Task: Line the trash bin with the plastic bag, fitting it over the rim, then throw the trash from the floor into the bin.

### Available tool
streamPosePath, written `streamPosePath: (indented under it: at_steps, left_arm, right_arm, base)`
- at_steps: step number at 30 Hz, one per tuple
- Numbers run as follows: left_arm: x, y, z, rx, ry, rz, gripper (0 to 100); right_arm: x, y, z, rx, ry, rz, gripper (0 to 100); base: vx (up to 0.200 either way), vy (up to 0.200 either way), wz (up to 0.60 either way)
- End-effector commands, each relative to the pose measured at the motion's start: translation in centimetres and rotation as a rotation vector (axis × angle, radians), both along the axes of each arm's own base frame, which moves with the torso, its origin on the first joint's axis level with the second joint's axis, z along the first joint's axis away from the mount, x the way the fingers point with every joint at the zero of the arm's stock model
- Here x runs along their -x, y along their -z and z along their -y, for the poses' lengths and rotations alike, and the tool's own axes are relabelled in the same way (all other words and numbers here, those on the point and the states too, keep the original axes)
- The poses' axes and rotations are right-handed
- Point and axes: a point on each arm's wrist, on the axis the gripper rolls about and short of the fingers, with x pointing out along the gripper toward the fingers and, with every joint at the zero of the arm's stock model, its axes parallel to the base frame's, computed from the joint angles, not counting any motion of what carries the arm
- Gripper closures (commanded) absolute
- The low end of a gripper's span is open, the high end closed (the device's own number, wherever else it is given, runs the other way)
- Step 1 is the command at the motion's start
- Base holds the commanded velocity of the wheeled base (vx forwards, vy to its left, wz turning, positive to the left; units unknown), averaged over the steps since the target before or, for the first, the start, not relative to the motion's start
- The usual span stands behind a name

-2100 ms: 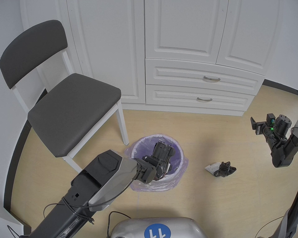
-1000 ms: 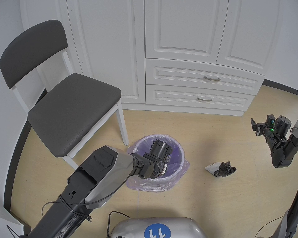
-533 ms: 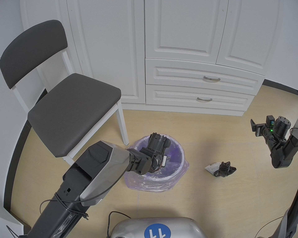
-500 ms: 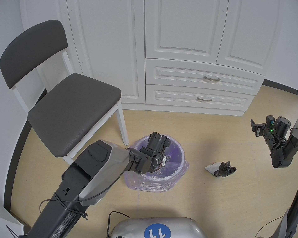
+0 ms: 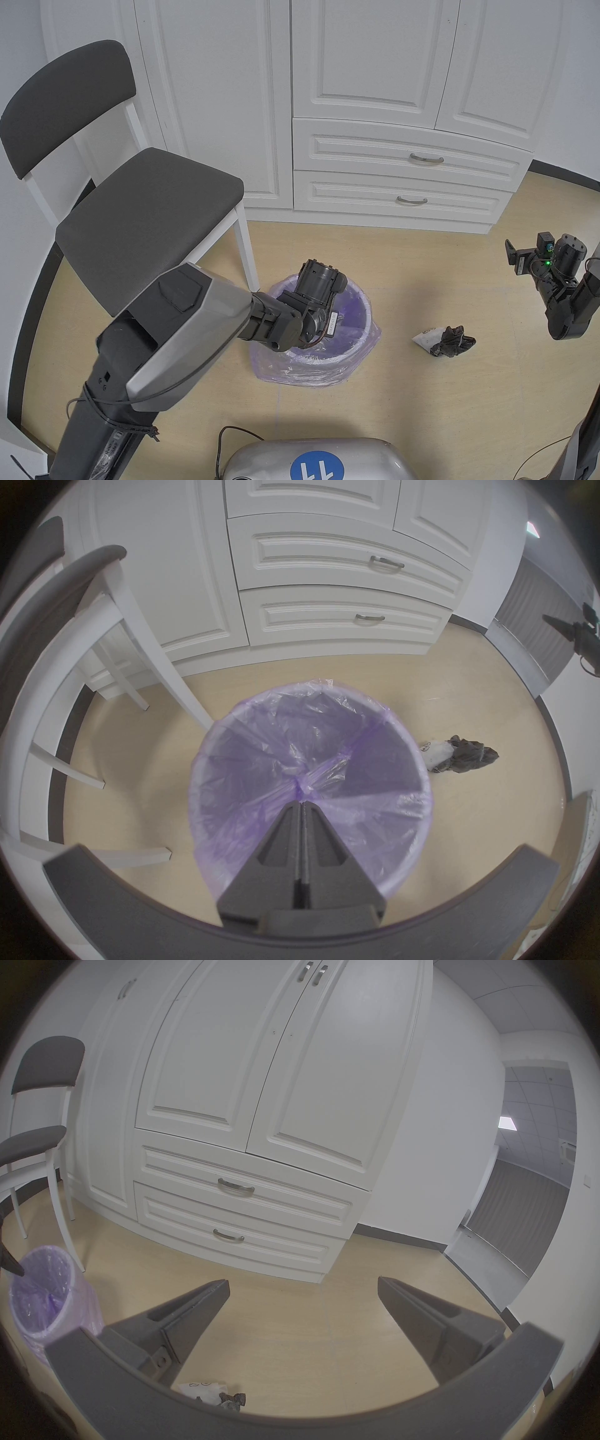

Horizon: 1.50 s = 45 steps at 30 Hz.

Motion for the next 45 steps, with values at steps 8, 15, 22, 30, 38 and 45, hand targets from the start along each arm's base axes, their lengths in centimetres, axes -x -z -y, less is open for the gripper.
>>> streamPosePath:
  at_steps: [8,15,22,30,38,45]
  left_arm:
    - [7.4,-6.1,-2.6,0.107,0.092,0.132,100]
    - [6.9,-4.5,-2.8,0.083,0.114,0.173,100]
    - [6.0,-4.2,-2.8,0.066,0.102,0.151,100]
    - [5.7,-2.9,-2.5,-0.068,0.108,-0.027,100]
    - [2.4,2.4,-0.2,-0.134,0.103,-0.116,100]
    - [0.7,6.3,0.6,-0.115,0.128,-0.154,100]
  right_arm:
    - [0.7,-0.7,-0.4,0.003,-0.007,0.012,0]
    - [0.8,-0.6,-0.4,0.002,-0.007,0.008,0]
    - [0.7,-0.3,-0.7,0.001,-0.015,-0.005,0]
    - [0.8,0.3,-1.0,-0.001,-0.022,-0.030,0]
    - [0.4,1.2,-1.2,-0.003,-0.027,-0.056,0]
    - [0.0,2.1,-1.0,-0.007,-0.022,-0.079,0]
  base:
    - [0.050,0.000,0.00]
    - [0.200,0.000,0.00]
    - [0.000,0.000,0.00]
    - [0.000,0.000,0.00]
    - [0.000,0.000,0.00]
    - [0.000,0.000,0.00]
